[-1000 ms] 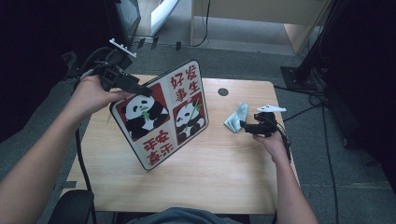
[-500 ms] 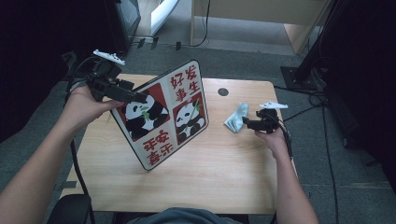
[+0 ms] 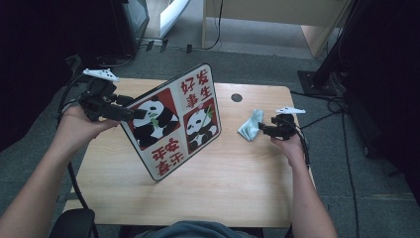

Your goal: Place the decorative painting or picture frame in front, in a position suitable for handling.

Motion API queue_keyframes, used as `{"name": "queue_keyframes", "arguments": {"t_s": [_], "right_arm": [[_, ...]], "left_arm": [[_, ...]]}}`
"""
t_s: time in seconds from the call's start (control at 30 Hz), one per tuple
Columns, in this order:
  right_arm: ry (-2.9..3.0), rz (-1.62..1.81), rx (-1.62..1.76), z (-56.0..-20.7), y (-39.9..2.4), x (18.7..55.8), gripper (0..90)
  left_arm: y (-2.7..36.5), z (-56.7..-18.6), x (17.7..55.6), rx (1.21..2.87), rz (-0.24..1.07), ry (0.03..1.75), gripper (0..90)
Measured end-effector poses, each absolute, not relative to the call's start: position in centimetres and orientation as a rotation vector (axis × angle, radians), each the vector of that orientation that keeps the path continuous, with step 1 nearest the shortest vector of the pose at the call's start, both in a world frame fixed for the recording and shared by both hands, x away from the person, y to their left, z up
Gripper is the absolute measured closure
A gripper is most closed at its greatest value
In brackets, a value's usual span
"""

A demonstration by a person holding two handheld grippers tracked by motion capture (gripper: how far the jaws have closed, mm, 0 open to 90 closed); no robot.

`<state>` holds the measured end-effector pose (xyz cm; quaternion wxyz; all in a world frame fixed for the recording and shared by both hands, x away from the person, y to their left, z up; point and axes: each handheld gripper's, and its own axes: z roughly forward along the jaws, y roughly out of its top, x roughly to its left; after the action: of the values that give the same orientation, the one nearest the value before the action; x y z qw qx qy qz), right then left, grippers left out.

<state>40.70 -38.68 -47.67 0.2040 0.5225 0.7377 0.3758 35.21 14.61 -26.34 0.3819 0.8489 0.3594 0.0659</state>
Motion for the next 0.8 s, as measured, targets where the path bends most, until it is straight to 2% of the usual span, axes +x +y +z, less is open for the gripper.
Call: {"name": "queue_keyframes", "arguments": {"t_s": [0.33, 0.73, 0.8], "right_arm": [[2.050, 1.060, 1.460, -48.5, -37.8, 41.7, 37.8], [2.097, 1.037, 1.482, -49.9, -36.7, 42.8, 37.5], [2.101, 1.040, 1.489, -50.1, -36.5, 43.0, 39.8]], "left_arm": [[15.5, -28.4, 34.0, 2.123, 0.153, 0.929, 26.5], [16.0, -30.5, 32.9, 2.081, 0.160, 0.946, 36.8], [16.1, -30.9, 32.7, 2.066, 0.157, 0.969, 38.0]]}}
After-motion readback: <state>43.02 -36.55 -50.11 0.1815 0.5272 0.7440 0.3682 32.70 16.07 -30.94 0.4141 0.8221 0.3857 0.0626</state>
